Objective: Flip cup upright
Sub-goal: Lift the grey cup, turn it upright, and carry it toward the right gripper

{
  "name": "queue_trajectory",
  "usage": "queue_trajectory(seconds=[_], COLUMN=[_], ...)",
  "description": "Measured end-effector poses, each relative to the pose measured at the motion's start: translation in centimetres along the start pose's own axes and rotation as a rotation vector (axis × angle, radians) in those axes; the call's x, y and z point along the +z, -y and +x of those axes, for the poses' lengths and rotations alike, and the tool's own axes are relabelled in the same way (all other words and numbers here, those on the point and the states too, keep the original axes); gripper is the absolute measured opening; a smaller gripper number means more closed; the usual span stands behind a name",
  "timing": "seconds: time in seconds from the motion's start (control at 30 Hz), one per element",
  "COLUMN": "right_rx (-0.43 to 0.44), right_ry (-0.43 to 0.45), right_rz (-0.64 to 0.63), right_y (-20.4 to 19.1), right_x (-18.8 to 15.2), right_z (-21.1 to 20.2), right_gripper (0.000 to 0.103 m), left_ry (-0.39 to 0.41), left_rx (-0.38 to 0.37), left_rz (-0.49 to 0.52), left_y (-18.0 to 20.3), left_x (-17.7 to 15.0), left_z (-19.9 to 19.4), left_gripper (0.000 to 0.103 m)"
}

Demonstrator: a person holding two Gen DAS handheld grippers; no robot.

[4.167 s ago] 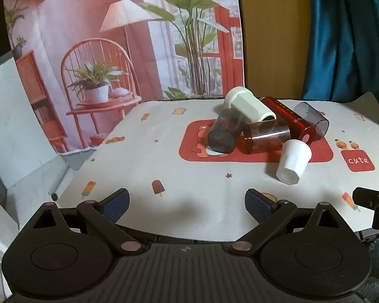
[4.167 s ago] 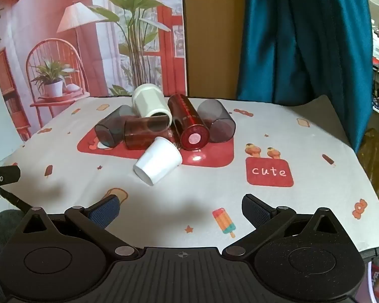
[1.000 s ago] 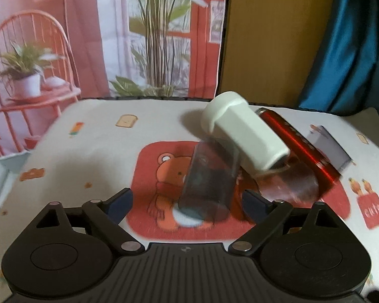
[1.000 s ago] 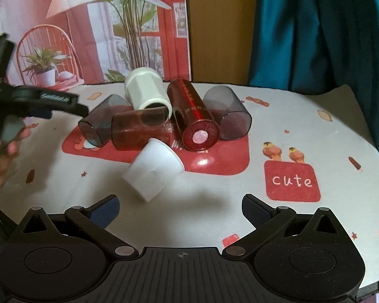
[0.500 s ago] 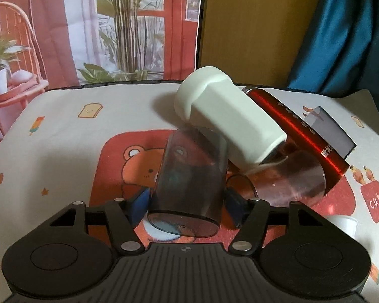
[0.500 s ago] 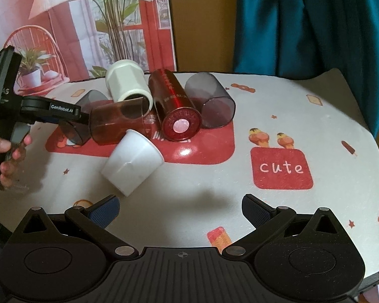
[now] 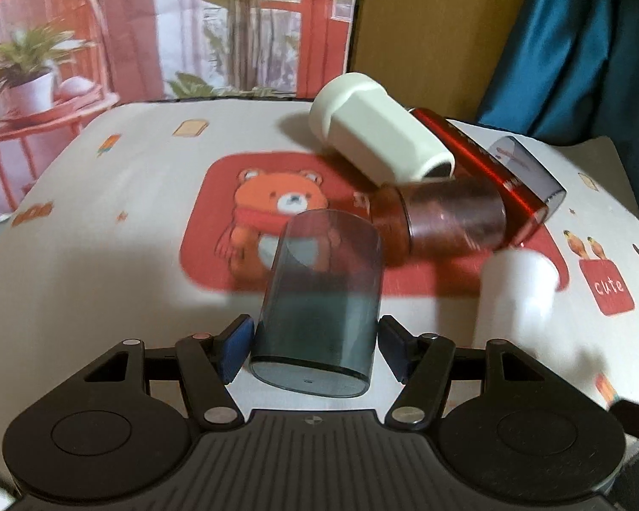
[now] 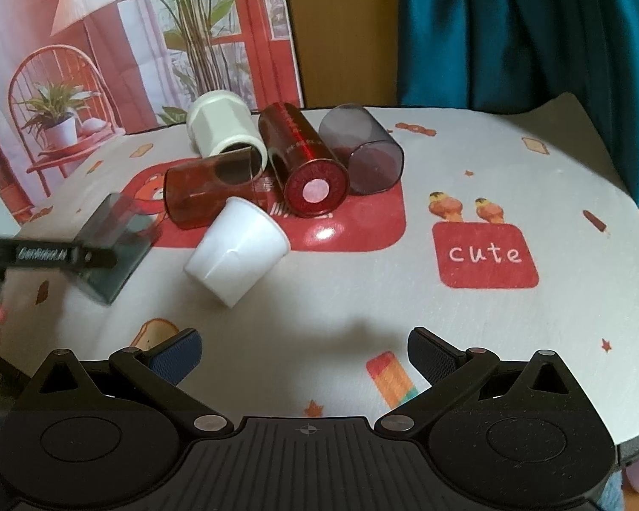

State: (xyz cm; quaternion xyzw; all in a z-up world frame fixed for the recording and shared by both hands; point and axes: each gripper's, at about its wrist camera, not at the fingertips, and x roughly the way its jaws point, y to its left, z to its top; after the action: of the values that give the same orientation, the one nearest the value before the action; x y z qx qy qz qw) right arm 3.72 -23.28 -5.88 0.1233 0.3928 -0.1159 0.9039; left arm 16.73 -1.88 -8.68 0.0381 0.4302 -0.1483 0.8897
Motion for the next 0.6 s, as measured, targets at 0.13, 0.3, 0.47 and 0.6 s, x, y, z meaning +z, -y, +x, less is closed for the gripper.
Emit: queue_trajectory(seconds=[0.13, 0.3, 0.47, 0.6], right_rx=[0.005, 0.015, 0.025, 0.017], right_ry=[0.001, -0.001, 0.002, -0.002], right_rz=[0.002, 0.001, -0.004, 0.012], right_y=[-0.1, -0.3, -0.4, -0.1], right_x=[-0.3, -0.6, -0.8, -0.8], right_z=[-0.6, -1.1, -1.7, -1.9], right_gripper=[0.103, 0.103, 0.103, 0.103], left_ry=[0.0, -0.003, -0.01, -0.013], left_rx=[0.041, 0.008, -0.012, -0.028], left_rz=[-0.037, -0.08, -0.091, -0.077], left_y=[0.7, 1.2, 1.8, 2.5], left_x=[-2.4, -4.4, -5.2, -5.6], left_z=[-2.2, -4.0, -4.5, -4.5], left_gripper=[0.067, 0.067, 0.067, 0.067])
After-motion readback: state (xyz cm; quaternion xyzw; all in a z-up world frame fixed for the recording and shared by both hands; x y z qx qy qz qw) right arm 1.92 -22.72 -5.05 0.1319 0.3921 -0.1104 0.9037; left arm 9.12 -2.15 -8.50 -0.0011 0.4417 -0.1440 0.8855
